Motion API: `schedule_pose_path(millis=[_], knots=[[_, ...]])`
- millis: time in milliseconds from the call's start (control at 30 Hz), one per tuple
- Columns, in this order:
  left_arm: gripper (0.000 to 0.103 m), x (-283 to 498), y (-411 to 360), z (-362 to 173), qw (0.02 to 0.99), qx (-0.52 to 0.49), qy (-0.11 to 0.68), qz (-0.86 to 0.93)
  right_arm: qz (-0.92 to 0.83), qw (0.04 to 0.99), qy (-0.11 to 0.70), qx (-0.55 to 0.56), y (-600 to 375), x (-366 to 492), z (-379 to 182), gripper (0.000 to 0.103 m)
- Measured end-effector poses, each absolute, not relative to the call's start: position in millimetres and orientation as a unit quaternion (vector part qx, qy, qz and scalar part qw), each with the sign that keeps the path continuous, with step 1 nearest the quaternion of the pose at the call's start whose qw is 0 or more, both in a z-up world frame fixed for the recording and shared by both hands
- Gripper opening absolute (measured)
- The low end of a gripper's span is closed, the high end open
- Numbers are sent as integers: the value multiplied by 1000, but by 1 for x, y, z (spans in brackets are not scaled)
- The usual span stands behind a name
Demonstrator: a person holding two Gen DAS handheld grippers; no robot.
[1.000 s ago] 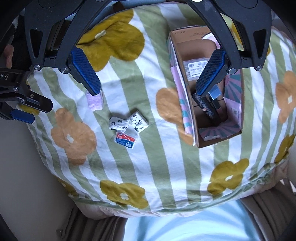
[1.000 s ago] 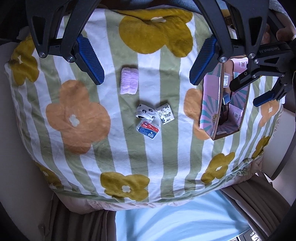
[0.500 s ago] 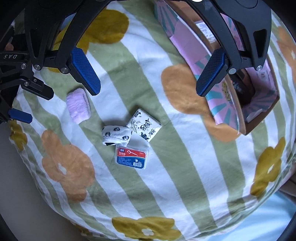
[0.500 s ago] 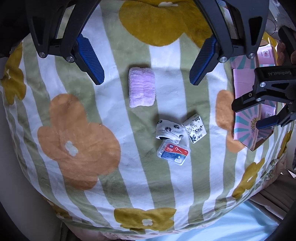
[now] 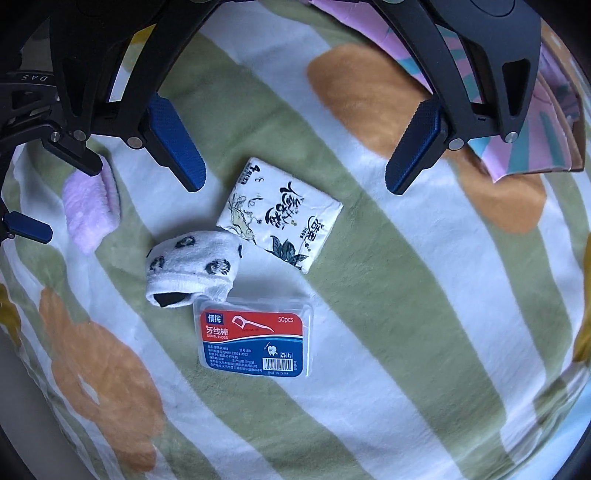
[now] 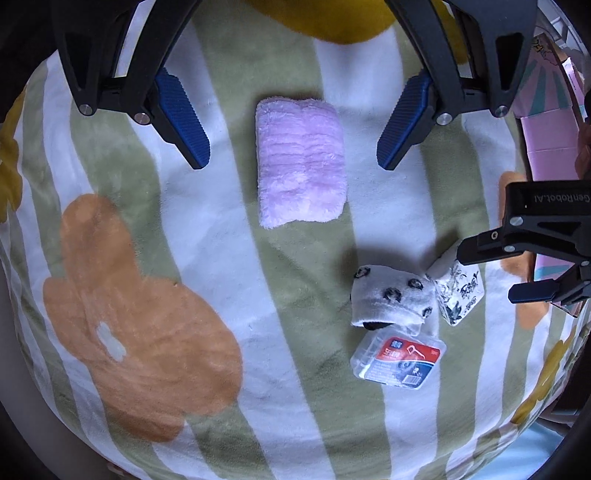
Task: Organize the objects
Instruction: 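Grasp the white tissue pack with left tool while right tool grasps pink sponge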
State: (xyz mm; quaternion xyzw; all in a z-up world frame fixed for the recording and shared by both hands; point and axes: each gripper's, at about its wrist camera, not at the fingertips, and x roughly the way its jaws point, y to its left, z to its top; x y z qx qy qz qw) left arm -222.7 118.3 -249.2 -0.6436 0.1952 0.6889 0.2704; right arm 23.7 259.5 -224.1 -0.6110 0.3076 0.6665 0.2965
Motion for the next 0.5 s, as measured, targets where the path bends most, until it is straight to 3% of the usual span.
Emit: schedule_pose_path(millis=[200, 267, 300, 333, 500], knots=[[92, -227, 124, -266, 285, -651, 200, 675, 660, 291, 296, -627, 258, 24, -239, 79], [78, -227, 126, -271, 294, -654, 202, 667, 659, 285, 295, -631, 258, 25, -243, 70], [66, -226, 128, -275, 300, -658, 202, 661, 659, 282, 297, -631, 258, 25, -244, 60], [66, -225, 128, -277, 302, -657, 205, 659, 659, 279, 299, -632, 259, 26, -246, 51], [66, -225, 124, -277, 314, -652, 199, 661, 654, 283, 304, -632, 263, 33, -248, 44]])
